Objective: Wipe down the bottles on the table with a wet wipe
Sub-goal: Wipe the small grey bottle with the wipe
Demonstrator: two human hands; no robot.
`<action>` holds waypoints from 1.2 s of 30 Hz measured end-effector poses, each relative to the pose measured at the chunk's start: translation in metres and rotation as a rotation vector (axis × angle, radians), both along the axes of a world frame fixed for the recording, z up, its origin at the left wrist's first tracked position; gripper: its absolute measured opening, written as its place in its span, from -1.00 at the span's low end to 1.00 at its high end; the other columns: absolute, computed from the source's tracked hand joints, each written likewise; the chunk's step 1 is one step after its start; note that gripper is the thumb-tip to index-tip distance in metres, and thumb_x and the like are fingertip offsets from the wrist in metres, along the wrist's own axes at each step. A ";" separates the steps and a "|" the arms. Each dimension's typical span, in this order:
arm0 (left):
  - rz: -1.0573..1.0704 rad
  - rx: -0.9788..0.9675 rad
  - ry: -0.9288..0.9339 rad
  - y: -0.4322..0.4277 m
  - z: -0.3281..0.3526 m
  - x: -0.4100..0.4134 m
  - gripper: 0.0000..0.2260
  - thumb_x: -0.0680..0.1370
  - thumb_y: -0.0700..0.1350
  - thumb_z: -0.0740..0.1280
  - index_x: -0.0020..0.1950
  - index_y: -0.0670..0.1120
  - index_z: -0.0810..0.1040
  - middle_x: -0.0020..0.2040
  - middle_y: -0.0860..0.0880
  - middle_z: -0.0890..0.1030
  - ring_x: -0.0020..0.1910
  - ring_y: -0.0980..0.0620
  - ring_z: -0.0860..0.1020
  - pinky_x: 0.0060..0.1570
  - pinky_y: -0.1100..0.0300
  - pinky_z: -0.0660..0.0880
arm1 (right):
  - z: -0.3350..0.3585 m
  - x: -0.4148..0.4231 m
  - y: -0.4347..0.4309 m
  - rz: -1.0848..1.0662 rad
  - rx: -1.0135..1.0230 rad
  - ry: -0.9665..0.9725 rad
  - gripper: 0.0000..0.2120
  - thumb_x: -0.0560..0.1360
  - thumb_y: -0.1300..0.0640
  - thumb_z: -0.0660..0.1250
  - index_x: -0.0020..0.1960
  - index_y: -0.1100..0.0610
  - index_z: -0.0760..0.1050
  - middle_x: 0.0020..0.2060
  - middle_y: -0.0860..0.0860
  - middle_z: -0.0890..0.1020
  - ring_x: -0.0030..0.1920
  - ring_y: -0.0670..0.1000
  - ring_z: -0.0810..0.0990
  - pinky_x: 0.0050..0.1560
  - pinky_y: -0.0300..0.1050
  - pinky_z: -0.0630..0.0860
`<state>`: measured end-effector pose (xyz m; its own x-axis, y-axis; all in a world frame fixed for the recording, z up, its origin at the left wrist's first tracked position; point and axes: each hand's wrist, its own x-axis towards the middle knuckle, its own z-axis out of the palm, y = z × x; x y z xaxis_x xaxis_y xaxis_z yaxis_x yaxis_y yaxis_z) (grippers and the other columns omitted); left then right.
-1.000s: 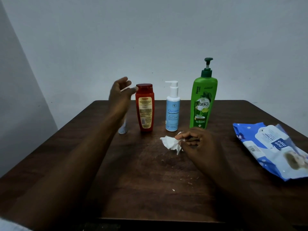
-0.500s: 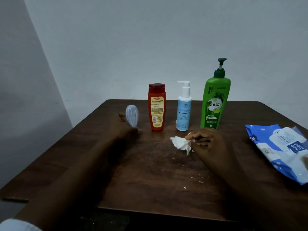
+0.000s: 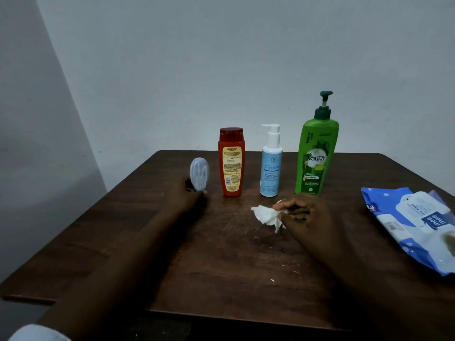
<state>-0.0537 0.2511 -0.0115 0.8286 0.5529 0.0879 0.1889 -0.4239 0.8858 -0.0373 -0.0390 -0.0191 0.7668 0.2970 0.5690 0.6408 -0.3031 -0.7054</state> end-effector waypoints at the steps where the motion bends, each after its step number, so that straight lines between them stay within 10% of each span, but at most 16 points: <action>1: -0.015 0.018 -0.010 -0.004 0.005 -0.003 -0.50 0.49 -0.08 0.49 0.38 -0.04 0.42 0.14 -0.03 0.57 -0.01 0.10 0.55 -0.03 0.13 0.58 | 0.000 0.000 -0.001 -0.003 0.002 0.003 -0.70 0.38 0.38 0.49 -0.10 -0.01 0.69 -0.10 -0.15 0.68 -0.06 -0.18 0.68 -0.02 -0.16 0.65; 10: -0.219 0.016 -0.141 -0.088 0.026 -0.056 -0.64 0.45 -0.05 0.51 0.22 0.02 0.54 0.01 0.16 0.58 -0.07 0.25 0.54 -0.35 0.49 0.45 | 0.021 -0.001 0.002 -0.047 0.023 0.055 -0.76 0.38 0.36 0.50 -0.08 0.06 0.70 -0.14 -0.13 0.71 -0.14 -0.21 0.66 -0.07 -0.37 0.57; 17: -0.247 -0.289 -0.114 -0.123 0.016 -0.061 -0.64 0.38 -0.04 0.57 0.14 0.07 0.60 0.04 0.06 0.67 0.01 0.11 0.65 0.03 0.04 0.65 | 0.075 -0.003 -0.008 -0.053 0.282 0.136 -0.78 0.42 0.30 0.49 -0.04 0.01 0.70 -0.13 -0.12 0.73 -0.05 -0.15 0.68 -0.01 -0.25 0.61; 27: -0.204 -0.313 -0.220 -0.146 0.017 -0.062 -0.65 0.31 -0.03 0.62 0.05 0.07 0.65 -0.08 0.14 0.72 -0.12 0.22 0.68 -0.08 0.23 0.64 | 0.069 -0.008 -0.003 -0.070 -0.162 -0.480 -0.70 0.36 0.38 0.50 0.06 0.17 0.69 0.03 0.05 0.70 0.05 -0.07 0.64 0.17 -0.49 0.41; 36: -0.170 -0.368 -0.271 -0.148 0.016 -0.063 -0.72 0.32 -0.12 0.61 -0.03 0.04 0.65 -0.12 0.09 0.73 -0.15 0.20 0.69 -0.13 0.24 0.64 | 0.060 -0.024 -0.005 0.038 -0.319 -0.530 -0.73 0.43 0.32 0.41 0.12 0.21 0.67 0.06 0.10 0.63 0.08 0.03 0.61 0.14 -0.17 0.54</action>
<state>-0.1172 0.1035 0.0043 0.8841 0.4467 0.1369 -0.1138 -0.0783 0.9904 -0.0615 -0.0441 0.0409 0.3897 0.5371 0.7482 0.8937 -0.4165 -0.1665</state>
